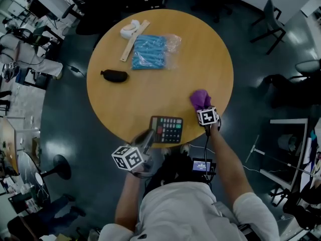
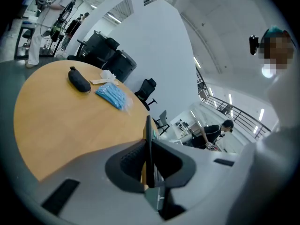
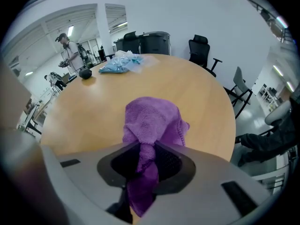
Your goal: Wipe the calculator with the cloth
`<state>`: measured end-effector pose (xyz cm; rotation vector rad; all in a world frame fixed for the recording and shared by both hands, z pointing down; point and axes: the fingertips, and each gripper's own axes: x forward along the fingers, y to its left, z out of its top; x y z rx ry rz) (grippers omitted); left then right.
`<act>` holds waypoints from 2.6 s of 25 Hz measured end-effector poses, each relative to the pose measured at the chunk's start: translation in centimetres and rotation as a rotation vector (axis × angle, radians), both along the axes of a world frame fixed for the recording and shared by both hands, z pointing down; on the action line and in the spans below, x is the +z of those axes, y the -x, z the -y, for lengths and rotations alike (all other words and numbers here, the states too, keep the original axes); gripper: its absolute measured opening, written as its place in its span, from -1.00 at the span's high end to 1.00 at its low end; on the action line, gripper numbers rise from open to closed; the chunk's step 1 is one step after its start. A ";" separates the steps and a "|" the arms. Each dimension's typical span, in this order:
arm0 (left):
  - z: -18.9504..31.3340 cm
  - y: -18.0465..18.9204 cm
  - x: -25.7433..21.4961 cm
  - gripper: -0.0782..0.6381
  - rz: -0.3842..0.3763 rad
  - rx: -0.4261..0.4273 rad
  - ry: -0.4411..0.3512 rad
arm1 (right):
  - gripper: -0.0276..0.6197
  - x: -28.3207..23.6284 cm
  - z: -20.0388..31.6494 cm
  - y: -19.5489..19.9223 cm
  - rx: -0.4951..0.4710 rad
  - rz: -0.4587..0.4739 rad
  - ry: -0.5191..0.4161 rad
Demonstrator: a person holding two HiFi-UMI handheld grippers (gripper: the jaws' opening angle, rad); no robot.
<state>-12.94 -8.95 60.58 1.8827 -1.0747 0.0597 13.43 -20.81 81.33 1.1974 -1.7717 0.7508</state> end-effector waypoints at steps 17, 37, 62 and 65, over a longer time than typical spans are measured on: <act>-2.4 -1.5 -5.0 0.65 -0.028 -0.074 -0.091 | 0.65 -24.9 -9.8 2.2 -0.021 0.270 -0.491; -5.0 -6.7 -12.2 0.65 0.023 0.077 -0.337 | 0.65 -34.8 -16.1 16.6 -0.388 0.246 -0.598; -6.0 -5.5 -11.9 0.65 -0.027 -0.010 -0.304 | 0.65 -30.2 -17.5 7.8 -0.193 0.185 -0.499; -5.7 -4.3 -11.3 0.65 -0.026 -0.052 -0.284 | 0.65 -28.4 -17.3 6.0 -0.144 0.164 -0.467</act>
